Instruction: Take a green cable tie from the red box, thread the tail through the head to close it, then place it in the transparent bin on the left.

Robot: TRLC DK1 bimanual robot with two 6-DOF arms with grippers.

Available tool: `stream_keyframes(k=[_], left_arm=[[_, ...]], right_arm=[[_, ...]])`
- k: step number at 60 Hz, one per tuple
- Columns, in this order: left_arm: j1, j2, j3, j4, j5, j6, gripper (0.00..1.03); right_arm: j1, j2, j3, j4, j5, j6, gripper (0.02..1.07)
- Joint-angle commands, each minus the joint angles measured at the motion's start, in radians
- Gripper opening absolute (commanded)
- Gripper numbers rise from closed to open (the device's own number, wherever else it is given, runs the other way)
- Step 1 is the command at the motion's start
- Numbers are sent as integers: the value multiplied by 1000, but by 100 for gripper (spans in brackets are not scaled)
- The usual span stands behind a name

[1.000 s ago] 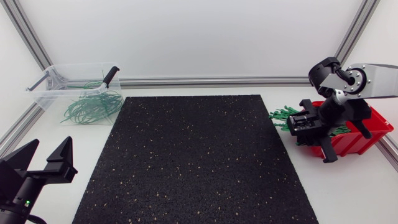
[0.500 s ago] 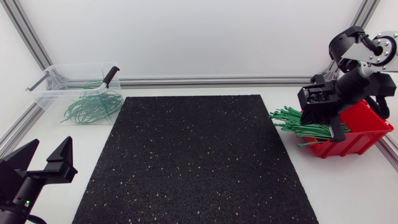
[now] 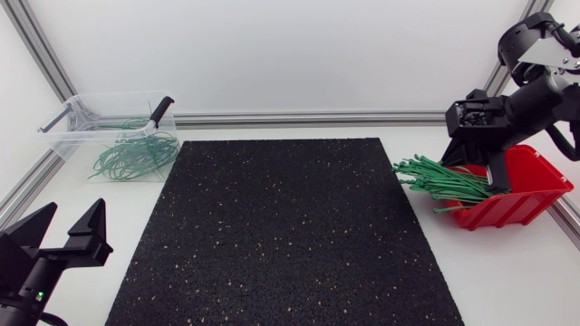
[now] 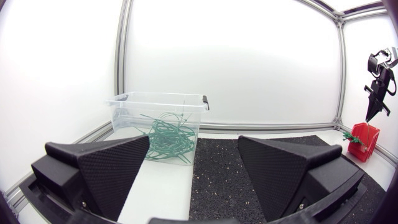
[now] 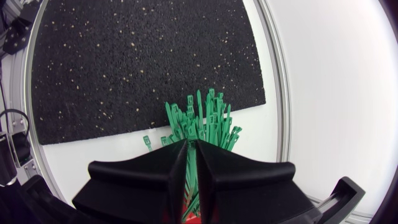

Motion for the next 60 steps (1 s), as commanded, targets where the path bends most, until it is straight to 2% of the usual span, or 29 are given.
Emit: stream_keyframes(k=[1,12,24,37,45,60], left_arm=[[-3,-7,-40,-10,-1,0,99],[-5,-7,-41,-9,-1,-2,99],[0,-8,-38,14,-1,0,99],[6,-7,15,-6,-1,-2,99],[27,15,80,-41,-1,0,96],[49,206,235,-86,1,-2,96]], right_arm=[[15,-45,69,-50,-51,48,8],[35,-71,227,-196,-170,117,8],[69,-65,397,-314,-272,202,8],[76,-34,572,-422,-390,278,8],[121,-47,618,-425,-397,343,8],[214,-44,712,-432,-385,458,8]])
